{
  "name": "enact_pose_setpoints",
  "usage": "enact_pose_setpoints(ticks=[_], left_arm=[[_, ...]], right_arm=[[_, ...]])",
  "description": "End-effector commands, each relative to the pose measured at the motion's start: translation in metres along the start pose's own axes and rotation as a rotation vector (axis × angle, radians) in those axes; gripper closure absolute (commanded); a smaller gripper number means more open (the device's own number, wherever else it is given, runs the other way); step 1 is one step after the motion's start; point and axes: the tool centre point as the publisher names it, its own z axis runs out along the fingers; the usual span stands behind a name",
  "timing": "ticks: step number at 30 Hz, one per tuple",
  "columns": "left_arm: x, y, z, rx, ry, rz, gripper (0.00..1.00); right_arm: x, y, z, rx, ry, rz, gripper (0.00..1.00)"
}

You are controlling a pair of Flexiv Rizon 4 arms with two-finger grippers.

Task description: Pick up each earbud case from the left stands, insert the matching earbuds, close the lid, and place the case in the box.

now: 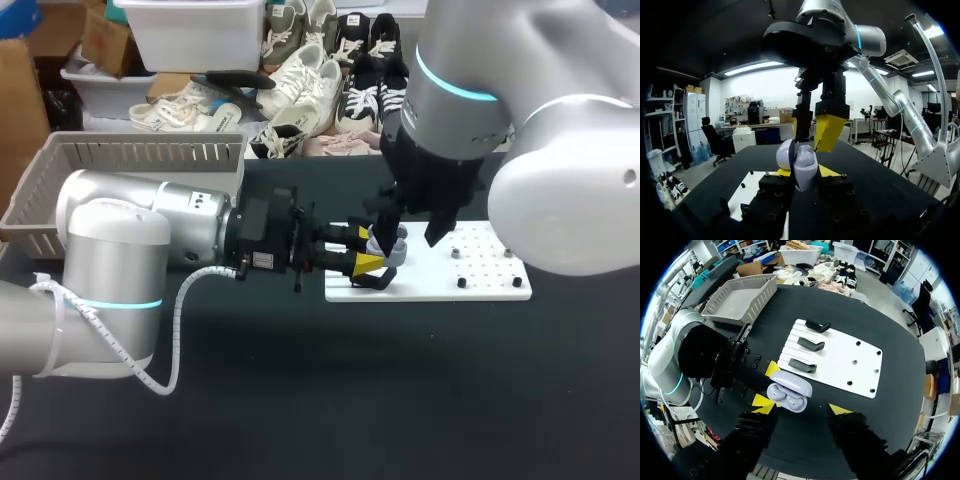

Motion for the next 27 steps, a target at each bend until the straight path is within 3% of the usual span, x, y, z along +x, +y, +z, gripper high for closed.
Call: enact_pose_setpoints(ticks=[1, 10, 12, 13, 14, 27], left_arm=[[0.000, -0.001, 0.000, -0.004, -0.001, 0.001, 1.00], [0.000, -0.001, 0.000, -0.004, -0.001, 0.001, 1.00], [0.000, -0.001, 0.000, -0.004, -0.001, 0.001, 1.00], [0.000, -0.001, 0.000, -0.004, -0.001, 0.001, 1.00], [0.000, -0.001, 0.000, -0.004, -0.001, 0.001, 1.00], [0.000, -0.001, 0.000, -0.004, -0.001, 0.001, 1.00]], right_arm=[[-0.003, 0.001, 0.001, 0.004, 0.004, -0.001, 0.39], [-0.005, -0.001, -0.017, -0.036, -0.024, 0.016, 0.32], [-0.008, -0.005, -0.019, -0.035, -0.036, 0.031, 0.23], [-0.010, -0.007, -0.020, -0.033, -0.048, 0.043, 0.07], [-0.013, -0.008, -0.020, -0.032, -0.057, 0.055, 0.00], [-0.049, -0.031, -0.013, -0.025, -0.101, 0.216, 0.00]])
